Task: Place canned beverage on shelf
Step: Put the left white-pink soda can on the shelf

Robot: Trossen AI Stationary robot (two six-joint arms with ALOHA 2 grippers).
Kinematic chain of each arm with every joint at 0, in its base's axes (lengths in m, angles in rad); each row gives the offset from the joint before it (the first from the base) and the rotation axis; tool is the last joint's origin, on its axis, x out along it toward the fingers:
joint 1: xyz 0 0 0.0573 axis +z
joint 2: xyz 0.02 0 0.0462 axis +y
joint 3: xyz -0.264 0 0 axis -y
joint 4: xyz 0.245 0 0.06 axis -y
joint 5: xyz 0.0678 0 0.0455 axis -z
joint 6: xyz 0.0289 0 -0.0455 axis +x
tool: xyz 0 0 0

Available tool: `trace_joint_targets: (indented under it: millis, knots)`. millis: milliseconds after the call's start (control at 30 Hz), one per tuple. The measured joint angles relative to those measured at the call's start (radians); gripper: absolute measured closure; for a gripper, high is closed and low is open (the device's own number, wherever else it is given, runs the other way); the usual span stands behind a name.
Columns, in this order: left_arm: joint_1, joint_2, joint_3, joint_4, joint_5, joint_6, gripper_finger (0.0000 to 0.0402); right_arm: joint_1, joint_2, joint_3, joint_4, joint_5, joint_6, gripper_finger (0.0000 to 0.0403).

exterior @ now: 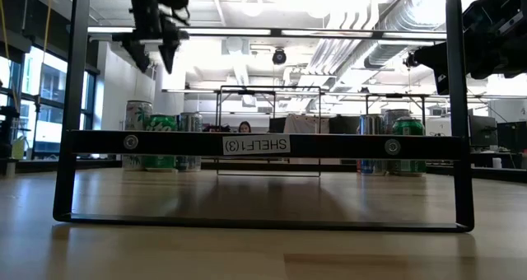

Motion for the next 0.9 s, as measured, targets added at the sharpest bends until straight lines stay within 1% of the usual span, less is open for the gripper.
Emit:
trace_joint_targets:
  millis: [133,267,467,633,767,900]
  knots:
    - [0.038,0.048,-0.001,-0.043,0.068,0.032,0.0084,0.0,0.0,0.0,0.0,0.0,0.0,0.0402]
    - [0.055,0.056,-0.028,-0.04,0.074,0.049,0.0084,0.0,0.0,0.0,0.0,-0.002,0.0,0.0402]
    - [0.067,-0.012,-0.152,-0.02,0.118,0.032,0.0084,0.0,0.0,0.0,0.0,-0.003,0.0,0.0402]
    - [0.066,-0.08,-0.27,0.078,0.154,-0.029,0.0084,0.0,0.0,0.0,0.0,-0.003,0.0,0.0402]
    - [0.066,-0.105,-0.344,0.124,0.156,-0.085,0.0084,0.0,0.0,0.0,0.0,-0.003,0.0,0.0402]
    - [0.066,-0.106,-0.388,0.17,0.155,-0.114,0.0084,0.0,0.0,0.0,0.0,-0.003,0.0,0.0402]
